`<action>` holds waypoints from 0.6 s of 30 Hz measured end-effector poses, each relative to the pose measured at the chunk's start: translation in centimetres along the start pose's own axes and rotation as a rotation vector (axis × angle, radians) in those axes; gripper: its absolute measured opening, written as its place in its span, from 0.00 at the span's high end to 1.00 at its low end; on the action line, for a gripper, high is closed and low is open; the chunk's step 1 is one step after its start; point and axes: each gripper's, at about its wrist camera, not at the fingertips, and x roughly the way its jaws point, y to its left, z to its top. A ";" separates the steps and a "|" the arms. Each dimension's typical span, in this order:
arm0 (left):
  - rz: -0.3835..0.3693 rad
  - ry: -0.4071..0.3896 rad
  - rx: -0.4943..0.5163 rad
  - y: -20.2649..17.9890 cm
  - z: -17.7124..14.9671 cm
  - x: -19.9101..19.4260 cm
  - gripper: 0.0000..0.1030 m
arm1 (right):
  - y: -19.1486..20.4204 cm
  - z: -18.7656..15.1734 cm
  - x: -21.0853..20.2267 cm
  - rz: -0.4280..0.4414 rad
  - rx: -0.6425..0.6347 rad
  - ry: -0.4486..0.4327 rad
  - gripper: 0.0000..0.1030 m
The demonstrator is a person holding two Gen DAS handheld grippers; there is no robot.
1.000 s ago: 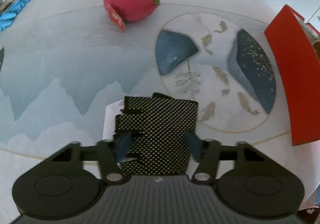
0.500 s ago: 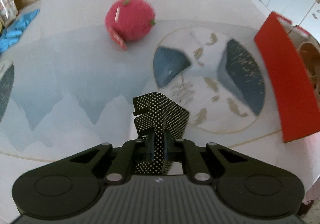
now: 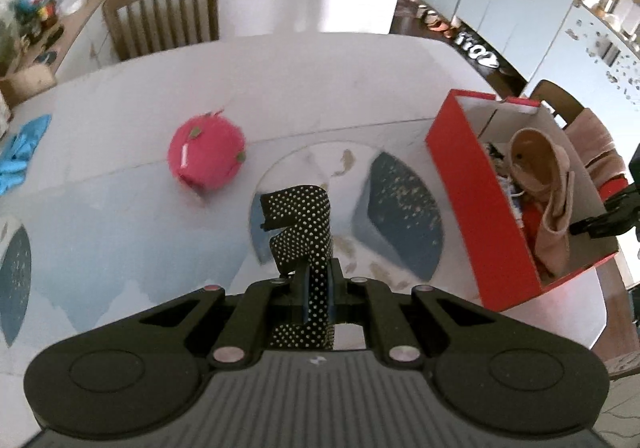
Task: Organize objects
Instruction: 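Close the left gripper on the white printed face mask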
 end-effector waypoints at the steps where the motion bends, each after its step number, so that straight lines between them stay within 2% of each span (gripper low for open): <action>1: -0.010 -0.004 0.008 -0.3 0.2 -0.1 0.93 | 0.0 0.0 0.0 0.001 0.000 -0.001 0.90; 6: 0.039 -0.021 0.118 -2.5 0.5 1.0 0.93 | -0.1 -0.1 0.0 0.005 -0.002 -0.002 0.89; 10: 0.070 0.018 0.275 -5.9 -1.2 4.2 0.93 | -0.1 0.0 0.0 0.004 -0.007 0.000 0.90; 14: 0.062 0.062 0.348 -8.6 -2.7 7.7 0.93 | 0.1 0.0 0.1 0.000 -0.013 0.001 0.89; 18: -0.006 0.103 0.370 -10.5 -4.0 10.0 0.93 | 0.1 0.0 0.0 0.003 -0.012 0.001 0.89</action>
